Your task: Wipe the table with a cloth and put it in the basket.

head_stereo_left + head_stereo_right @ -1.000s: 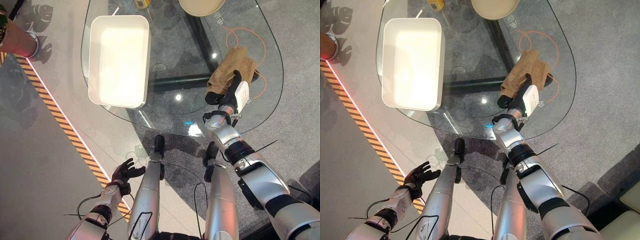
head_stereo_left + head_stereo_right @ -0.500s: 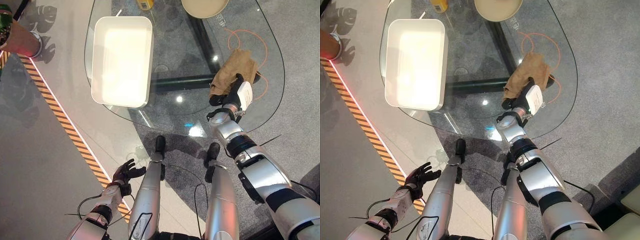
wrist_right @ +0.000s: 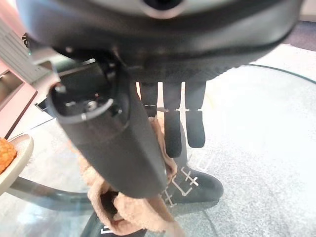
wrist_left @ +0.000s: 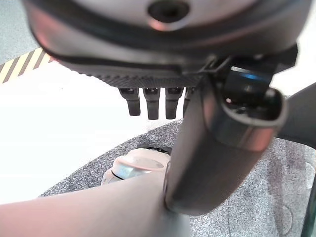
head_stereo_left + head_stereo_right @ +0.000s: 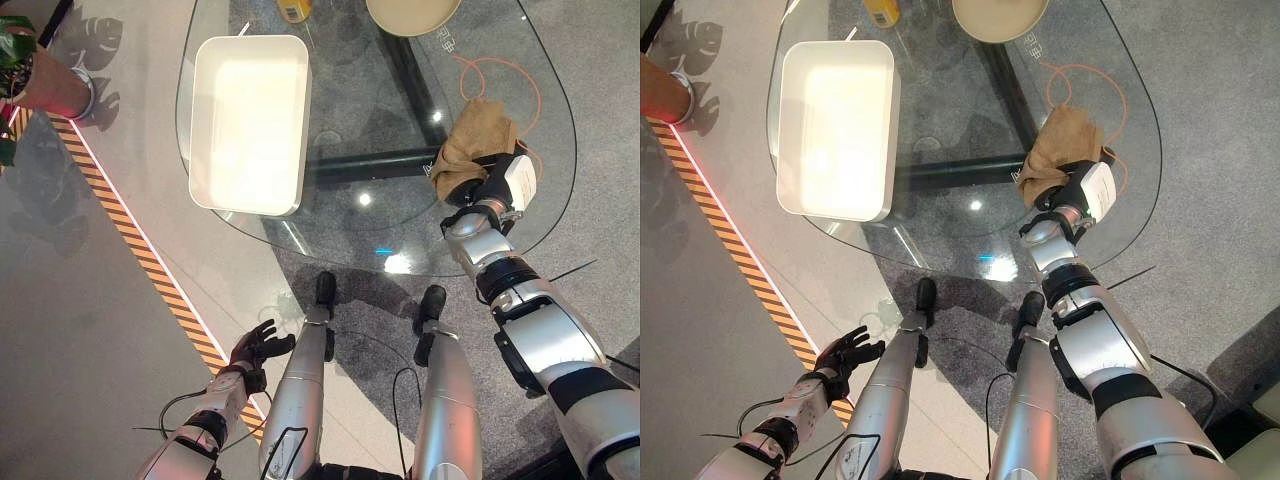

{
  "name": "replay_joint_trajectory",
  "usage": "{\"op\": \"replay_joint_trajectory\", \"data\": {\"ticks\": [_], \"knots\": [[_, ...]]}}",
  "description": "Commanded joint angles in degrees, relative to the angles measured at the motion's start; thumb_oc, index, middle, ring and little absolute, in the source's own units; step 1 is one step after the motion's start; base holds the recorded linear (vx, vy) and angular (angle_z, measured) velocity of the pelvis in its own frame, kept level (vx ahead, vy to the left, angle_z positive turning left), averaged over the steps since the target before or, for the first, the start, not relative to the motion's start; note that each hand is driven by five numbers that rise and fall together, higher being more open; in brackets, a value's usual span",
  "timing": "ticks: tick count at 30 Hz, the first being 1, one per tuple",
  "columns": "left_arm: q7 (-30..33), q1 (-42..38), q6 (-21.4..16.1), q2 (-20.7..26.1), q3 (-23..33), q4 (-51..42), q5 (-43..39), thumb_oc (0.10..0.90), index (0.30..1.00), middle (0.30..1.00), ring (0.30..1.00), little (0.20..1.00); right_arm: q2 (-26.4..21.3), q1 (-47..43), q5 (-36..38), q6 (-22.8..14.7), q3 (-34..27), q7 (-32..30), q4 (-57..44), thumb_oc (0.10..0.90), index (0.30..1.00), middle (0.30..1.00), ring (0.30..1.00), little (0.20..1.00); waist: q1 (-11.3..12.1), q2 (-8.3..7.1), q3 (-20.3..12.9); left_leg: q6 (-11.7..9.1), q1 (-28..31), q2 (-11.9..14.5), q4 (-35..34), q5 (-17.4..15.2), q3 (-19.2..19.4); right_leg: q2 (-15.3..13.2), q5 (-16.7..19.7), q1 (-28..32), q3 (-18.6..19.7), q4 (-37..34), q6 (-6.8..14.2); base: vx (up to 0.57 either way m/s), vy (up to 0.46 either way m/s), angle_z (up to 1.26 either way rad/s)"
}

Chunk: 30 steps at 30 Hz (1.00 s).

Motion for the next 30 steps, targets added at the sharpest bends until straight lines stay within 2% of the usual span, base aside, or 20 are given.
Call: {"op": "replay_joint_trajectory", "data": {"ticks": [1, 10, 23, 30], "knots": [[-0.97, 0.77, 0.88, -1.7, -2.94, 1.04, -1.52, 0.8, 0.9, 0.9, 0.9, 0.9, -0.7, -2.06, -3.27, -0.17, 2.36, 2.72, 1.66, 0.1, 0.3, 0.3, 0.3, 0.2, 0.9, 2.59, -0.87, 5.25, -0.57, -3.42, 0.8, -1.23, 3.81, 1.32, 3.38, 0.7, -1.61, -4.0, -0.93, 0.0, 0.0, 0.0], [-0.55, 0.39, 0.83, -1.26, -3.1, 0.86, -1.39, 0.8, 0.9, 0.9, 0.9, 0.9, -1.05, -2.83, -5.3, -0.52, 3.28, 3.85, 1.88, 0.1, 0.3, 0.3, 0.3, 0.2, 0.96, 2.41, -0.87, 5.41, -0.68, -3.55, 0.78, -1.29, 3.56, 1.4, 3.8, 0.67, -1.43, -4.36, -0.64, 0.0, 0.0, 0.0], [0.18, 0.14, 0.64, -0.45, -2.41, -0.99, -1.64, 0.8, 0.9, 0.9, 0.9, 0.9, -0.26, -2.22, -12.48, -5.97, 7.84, 14.65, -4.61, 0.1, 0.3, 0.3, 0.3, 0.2, 1.03, 1.73, -0.87, 5.44, -0.94, -4.01, 0.06, -0.89, 3.16, 1.6, 4.47, 0.49, -1.57, -5.48, -0.37, 0.0, 0.0, 0.0], [0.38, -0.01, 0.64, -0.47, -2.16, -1.74, -1.48, 0.8, 0.9, 0.9, 0.9, 0.9, 1.76, -1.33, -16.66, -7.27, 10.44, 17.74, -8.58, 0.1, 0.3, 0.3, 0.3, 0.2, 1.16, 1.82, -0.87, 5.32, -1.14, -4.27, -0.17, -0.59, 2.98, 1.33, 4.64, 0.32, -1.72, -5.81, -0.35, 0.0, 0.0, 0.0]]}}
